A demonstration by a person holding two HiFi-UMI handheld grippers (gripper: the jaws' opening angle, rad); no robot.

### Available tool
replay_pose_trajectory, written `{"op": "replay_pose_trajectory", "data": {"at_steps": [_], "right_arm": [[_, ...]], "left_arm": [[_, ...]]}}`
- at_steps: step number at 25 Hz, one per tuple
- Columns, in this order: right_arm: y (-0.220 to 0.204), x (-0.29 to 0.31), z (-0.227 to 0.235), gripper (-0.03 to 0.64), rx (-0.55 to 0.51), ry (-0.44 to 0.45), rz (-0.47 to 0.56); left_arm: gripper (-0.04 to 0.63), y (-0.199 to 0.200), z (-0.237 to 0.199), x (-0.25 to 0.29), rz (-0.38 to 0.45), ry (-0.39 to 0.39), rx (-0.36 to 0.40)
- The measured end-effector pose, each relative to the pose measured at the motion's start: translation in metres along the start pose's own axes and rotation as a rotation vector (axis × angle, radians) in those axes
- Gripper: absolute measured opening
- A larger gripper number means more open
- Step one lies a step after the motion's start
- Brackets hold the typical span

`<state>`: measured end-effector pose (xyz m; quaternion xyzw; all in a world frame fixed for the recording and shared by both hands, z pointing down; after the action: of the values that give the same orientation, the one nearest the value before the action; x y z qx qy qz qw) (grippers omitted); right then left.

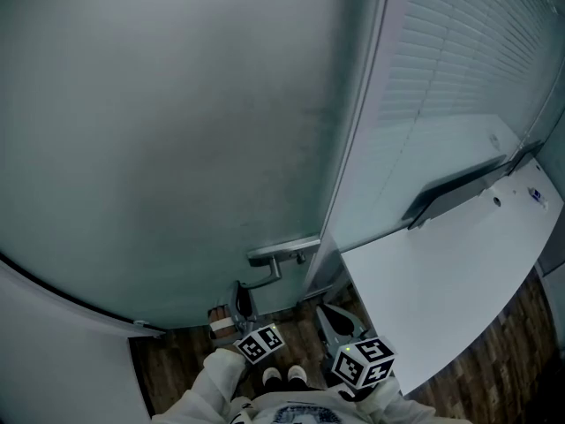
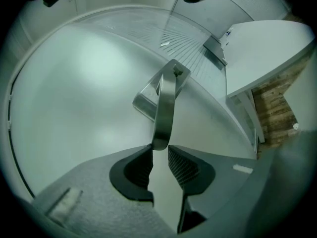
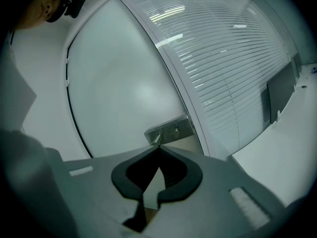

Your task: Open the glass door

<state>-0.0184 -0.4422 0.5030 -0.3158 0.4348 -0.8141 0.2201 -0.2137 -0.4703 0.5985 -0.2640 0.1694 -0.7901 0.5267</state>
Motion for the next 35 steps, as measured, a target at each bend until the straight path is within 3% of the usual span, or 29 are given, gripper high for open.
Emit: {"op": "replay_pose_trajectory", "data": {"at_steps": [16,20,24,26,28,30,31,33,35], "right_arm": [[-0.030,-0.017,0.005,0.005,0.074,0.051,-0.015],[-0.032,-0.017,0.004,0.005,0.083,0.067,-0.015],[-0.032,-0.019,0.002,0.005,0.086,0.086,-0.016],[-0.037,-0.020,0.002,0.005,0.083,0.096,-0.019],[-0.040,-0.021,0.000,0.005,0.081,0.102,-0.025],[-0.040,-0.024,-0.003,0.005,0.082,0.105,-0.035],[-0.041,-0.025,-0.004,0.005,0.082,0.105,-0.040],[-0.044,-0.023,-0.003,0.005,0.079,0.107,-0.050],[-0.049,-0.024,-0.002,0.005,0.082,0.109,-0.054]], "left_arm": [[0.091,-0.012,0.006,-0.051,-0.133,-0.073,-0.070],[0.091,-0.007,-0.010,-0.069,-0.112,-0.058,-0.040],[0.091,-0.005,-0.012,-0.084,-0.086,-0.084,-0.067],[0.091,-0.010,-0.011,-0.090,-0.095,-0.107,-0.125],[0.084,-0.019,-0.006,-0.094,-0.138,-0.180,-0.253],[0.002,-0.022,0.012,-0.098,-0.183,-0.298,-0.353],[0.002,-0.017,0.022,-0.100,-0.170,-0.322,-0.338],[0.002,-0.004,0.032,-0.104,-0.100,-0.281,-0.239],[0.002,-0.003,0.039,-0.106,-0.093,-0.273,-0.268]]}}
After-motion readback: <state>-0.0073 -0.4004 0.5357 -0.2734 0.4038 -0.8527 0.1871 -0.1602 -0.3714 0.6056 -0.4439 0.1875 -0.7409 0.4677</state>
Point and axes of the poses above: the fingertips, and each gripper's own axes: x forward along the fingers, z to its right, y out of its top, the point moved 2 cm from there along -x, backward along the fingers
